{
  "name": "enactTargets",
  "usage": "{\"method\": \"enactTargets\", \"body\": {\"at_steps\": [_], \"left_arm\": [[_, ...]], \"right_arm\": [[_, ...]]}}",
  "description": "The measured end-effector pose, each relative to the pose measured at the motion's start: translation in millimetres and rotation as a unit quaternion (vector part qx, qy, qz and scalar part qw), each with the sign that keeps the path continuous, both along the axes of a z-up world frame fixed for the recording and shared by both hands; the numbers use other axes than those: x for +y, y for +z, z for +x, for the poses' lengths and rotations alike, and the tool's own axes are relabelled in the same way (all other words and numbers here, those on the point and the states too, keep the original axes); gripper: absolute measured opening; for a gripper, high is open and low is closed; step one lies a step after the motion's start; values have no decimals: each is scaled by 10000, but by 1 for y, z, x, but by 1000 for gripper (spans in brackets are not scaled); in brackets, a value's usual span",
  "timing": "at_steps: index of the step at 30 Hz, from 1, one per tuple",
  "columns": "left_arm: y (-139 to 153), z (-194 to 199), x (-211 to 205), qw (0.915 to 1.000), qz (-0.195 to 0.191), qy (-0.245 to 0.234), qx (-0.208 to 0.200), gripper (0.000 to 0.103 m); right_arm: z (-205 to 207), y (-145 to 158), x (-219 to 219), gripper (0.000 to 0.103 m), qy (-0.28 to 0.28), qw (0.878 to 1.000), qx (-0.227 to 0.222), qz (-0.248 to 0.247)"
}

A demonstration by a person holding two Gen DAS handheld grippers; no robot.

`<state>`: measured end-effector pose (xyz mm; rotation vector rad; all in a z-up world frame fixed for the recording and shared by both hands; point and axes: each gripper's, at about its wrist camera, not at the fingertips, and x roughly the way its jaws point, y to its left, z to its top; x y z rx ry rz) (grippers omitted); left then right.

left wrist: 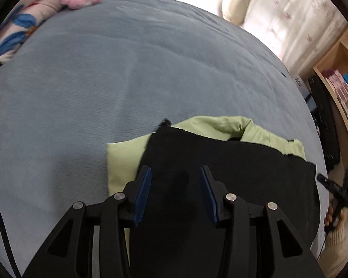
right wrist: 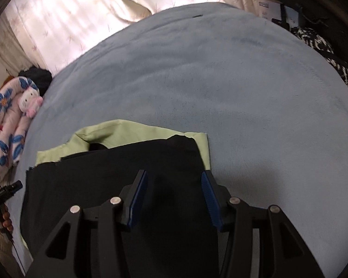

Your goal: Fold large clothes

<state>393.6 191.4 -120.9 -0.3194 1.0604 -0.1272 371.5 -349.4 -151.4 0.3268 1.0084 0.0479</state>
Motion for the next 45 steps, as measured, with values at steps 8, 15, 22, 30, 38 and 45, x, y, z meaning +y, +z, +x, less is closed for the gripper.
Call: {"method": "enactTargets", "body": {"at_steps": [8,15,22,30,38,45], "left_arm": [[-22,17,-13,9956,776,-488,187,42],[-25,30,-21,9911,1139,-680,90,43],[-26,33,-7,9919,1166,-494,-37,62],[-31,35,-20,9874,1289,-884,-236,62],[-15,10,-36,9761,1937,-377,-909,12],[41,-35,-34,9602,2272,241,-1605,10]], "right_arm": [[23,-19,3,51,249,9992,191,-255],[22,-26,-5,61,483,9986,98,-208],[21,-27,2,58,711,9967,-54,-384],[7,-19,21,24,810,9901,-409,-1066],[-13,1,34,19,373,9842,-853,-1505],[-35,51,51,18,160,9735,-1587,-1638]]}}
